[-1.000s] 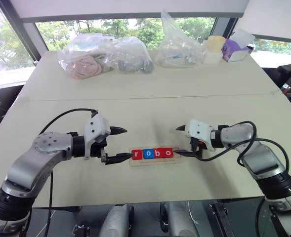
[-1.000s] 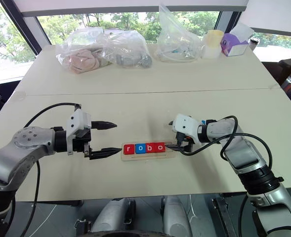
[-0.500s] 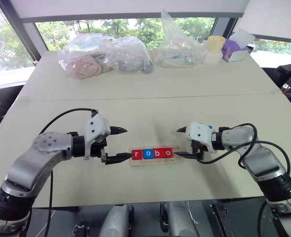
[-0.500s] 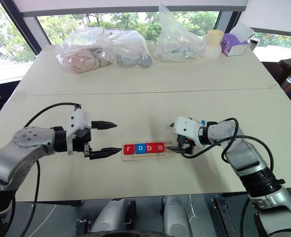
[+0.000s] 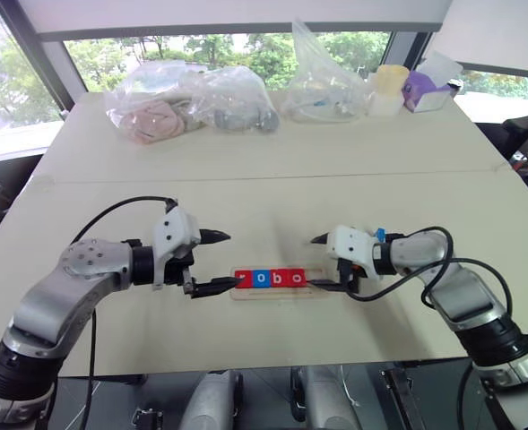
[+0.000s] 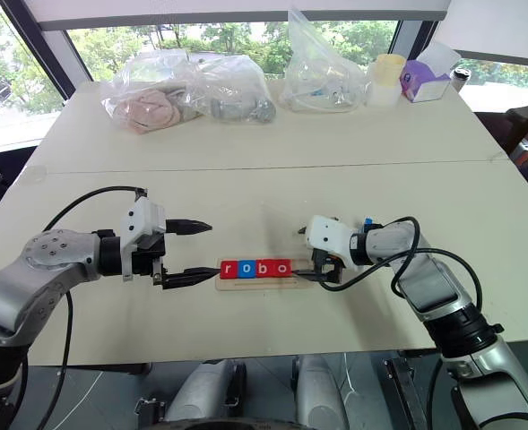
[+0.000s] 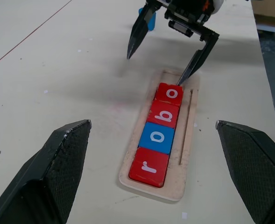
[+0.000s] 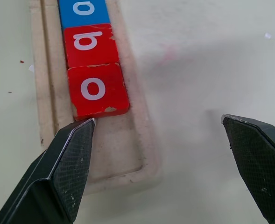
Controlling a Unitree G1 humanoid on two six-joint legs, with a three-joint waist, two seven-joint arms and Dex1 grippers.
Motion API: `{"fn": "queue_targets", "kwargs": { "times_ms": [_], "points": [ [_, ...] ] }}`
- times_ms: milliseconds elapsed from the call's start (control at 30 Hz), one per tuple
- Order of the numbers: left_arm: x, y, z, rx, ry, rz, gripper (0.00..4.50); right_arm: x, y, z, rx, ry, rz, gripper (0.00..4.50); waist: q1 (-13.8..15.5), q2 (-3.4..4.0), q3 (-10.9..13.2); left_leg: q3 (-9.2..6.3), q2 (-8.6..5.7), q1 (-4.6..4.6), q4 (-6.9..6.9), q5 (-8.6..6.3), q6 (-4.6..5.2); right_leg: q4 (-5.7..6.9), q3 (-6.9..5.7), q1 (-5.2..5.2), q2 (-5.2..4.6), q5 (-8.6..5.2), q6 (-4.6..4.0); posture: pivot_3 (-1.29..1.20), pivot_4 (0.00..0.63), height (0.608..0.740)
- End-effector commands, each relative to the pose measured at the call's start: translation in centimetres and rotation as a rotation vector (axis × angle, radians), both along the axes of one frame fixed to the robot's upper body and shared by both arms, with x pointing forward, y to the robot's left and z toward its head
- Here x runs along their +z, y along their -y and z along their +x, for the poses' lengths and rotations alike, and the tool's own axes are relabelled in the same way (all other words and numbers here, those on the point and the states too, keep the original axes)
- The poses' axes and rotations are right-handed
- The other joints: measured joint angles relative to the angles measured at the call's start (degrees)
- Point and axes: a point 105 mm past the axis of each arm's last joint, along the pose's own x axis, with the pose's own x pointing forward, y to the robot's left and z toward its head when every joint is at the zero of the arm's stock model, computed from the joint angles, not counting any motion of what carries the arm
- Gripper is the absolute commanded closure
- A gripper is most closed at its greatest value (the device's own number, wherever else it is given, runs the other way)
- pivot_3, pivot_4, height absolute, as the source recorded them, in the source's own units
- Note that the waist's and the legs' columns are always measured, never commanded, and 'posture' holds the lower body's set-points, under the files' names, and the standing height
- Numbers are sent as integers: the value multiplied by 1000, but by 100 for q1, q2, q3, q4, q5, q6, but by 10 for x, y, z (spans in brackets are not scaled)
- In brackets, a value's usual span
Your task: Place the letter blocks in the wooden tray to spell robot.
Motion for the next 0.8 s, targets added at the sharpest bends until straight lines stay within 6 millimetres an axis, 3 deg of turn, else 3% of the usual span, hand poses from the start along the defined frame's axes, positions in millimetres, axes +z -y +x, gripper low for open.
{"fn": "queue_targets", "kwargs": {
  "times_ms": [33, 233, 600, 800],
  "points": [
    [6, 2, -3, -14, 25, -7, 0, 24, 14, 7, -34, 81, -16, 60, 8, 0, 0, 0, 0, 0, 0, 0, 0, 0, 0, 0, 0, 0, 0, 0, 150, 725],
    [2, 8, -3, -31, 20, -24, 0, 56, 46, 23, -264, 222, 44, 60, 9, 0, 0, 0, 0, 0, 0, 0, 0, 0, 1, 1, -2, -2, -3, 0, 150, 725],
    [2, 20, 6, -99, 19, -36, 0, 42, 114, 51, -599, 420, -75, 60, -10, 0, -2, 13, -2, 3, 3, 1, 0, 2, 7, 2, 3, -5, -10, 0, 150, 725],
    [1, 21, 5, -110, 19, -34, 0, 39, 130, 57, -655, 443, -125, 60, -15, 0, -2, 13, -1, 3, 2, 1, 0, 4, 8, 2, 7, -1, -1, 0, 150, 725]
  ]
}}
